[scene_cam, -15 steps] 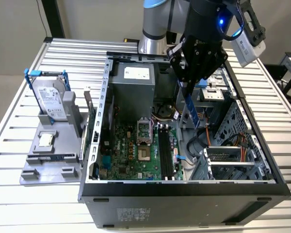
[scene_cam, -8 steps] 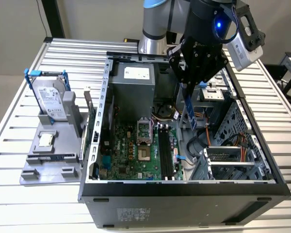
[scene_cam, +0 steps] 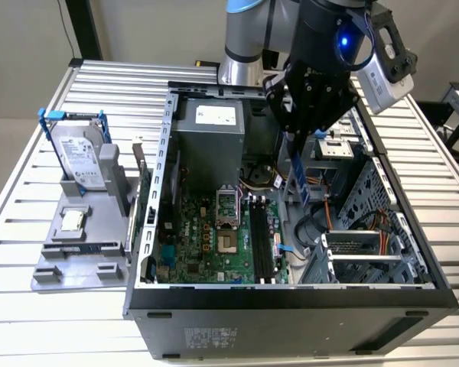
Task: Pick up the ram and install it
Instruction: 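Insert the ram into the slot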
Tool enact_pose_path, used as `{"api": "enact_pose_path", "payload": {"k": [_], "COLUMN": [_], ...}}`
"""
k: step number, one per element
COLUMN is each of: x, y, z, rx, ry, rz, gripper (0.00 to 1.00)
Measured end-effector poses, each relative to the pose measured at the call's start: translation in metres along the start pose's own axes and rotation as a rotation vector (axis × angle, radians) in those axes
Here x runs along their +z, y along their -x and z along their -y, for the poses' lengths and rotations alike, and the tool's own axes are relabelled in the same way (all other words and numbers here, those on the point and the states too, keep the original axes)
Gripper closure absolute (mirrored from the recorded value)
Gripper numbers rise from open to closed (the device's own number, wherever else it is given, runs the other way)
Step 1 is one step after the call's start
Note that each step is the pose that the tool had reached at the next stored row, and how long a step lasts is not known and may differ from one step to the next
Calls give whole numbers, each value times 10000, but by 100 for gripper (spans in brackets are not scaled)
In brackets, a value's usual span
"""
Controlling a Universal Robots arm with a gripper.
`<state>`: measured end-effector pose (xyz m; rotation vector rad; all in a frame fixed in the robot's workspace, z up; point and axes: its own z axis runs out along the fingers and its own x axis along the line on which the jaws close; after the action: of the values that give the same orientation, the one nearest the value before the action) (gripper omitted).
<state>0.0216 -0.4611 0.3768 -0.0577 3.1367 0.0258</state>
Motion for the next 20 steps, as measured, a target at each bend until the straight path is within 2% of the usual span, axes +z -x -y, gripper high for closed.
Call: {"api": "enact_pose_path", "payload": {"k": [20], "x": [151], "y": [18], "z": [3], "rx": [167], "ry": [-13], "rz": [2], "gripper": [100]}}
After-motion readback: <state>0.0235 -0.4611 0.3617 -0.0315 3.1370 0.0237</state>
